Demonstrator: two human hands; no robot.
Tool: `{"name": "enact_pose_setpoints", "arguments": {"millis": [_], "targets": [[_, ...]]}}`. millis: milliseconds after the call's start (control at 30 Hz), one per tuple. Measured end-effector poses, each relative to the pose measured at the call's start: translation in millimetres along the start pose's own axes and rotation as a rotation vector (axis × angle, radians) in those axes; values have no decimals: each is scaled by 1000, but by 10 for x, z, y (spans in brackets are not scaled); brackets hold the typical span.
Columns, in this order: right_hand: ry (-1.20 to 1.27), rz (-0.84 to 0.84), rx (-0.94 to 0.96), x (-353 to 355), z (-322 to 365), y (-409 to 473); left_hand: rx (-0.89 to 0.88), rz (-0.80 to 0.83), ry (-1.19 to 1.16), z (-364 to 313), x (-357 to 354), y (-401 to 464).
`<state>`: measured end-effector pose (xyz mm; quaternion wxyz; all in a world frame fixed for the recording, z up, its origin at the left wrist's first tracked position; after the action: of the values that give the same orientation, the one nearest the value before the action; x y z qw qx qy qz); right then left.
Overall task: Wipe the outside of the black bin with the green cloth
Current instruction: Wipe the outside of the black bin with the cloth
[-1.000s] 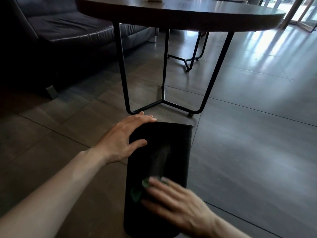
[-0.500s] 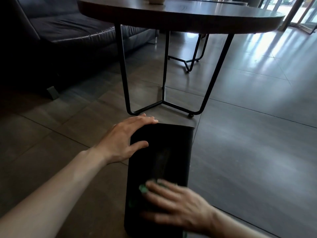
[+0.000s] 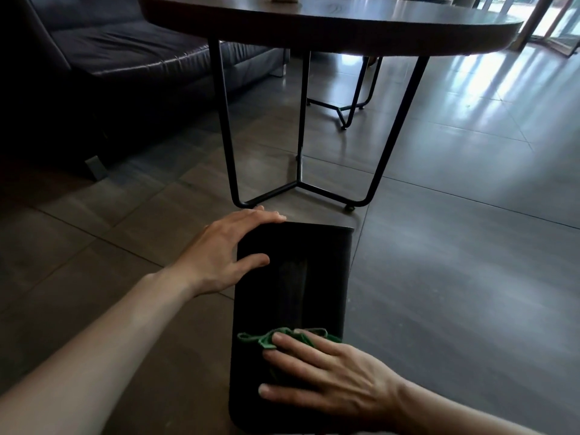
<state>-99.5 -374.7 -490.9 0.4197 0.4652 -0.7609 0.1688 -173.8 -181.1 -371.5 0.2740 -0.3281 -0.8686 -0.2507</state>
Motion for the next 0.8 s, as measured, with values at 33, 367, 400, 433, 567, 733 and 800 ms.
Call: {"name": "enact_pose_setpoints", "arguments": {"millis": [33, 367, 400, 433, 567, 733, 800], "targets": [[-2, -17, 33, 14, -19, -5, -6, 1, -5, -11, -9, 5], [50, -206, -489, 142, -1355, 55, -19, -9, -27, -40, -32, 23], [72, -224, -679, 161, -1571, 23, -22, -14, -18, -51, -44, 36], [93, -225, -838, 162, -1702, -3, -24, -23, -4, -60, -48, 46], [202, -148, -893, 43, -1333, 110, -24, -36, 12, -40, -35, 55], [60, 18, -272, -79, -213, 166, -13, -19, 3, -10, -12, 29], [1, 29, -179, -102, -142, 100, -32, -5, -8, -63, -56, 37]]}}
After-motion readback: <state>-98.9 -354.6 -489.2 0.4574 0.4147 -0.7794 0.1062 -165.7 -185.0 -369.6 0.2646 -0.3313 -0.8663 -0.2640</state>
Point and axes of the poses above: each hand's wrist, its own y-axis towards the middle knuckle, its own x-axis out of the back of the hand, z = x × y, the point moved 10 cm from there along y, towards the middle knuckle, and after that the axes turned 14 degrees about -y, right-handed, at the moved point
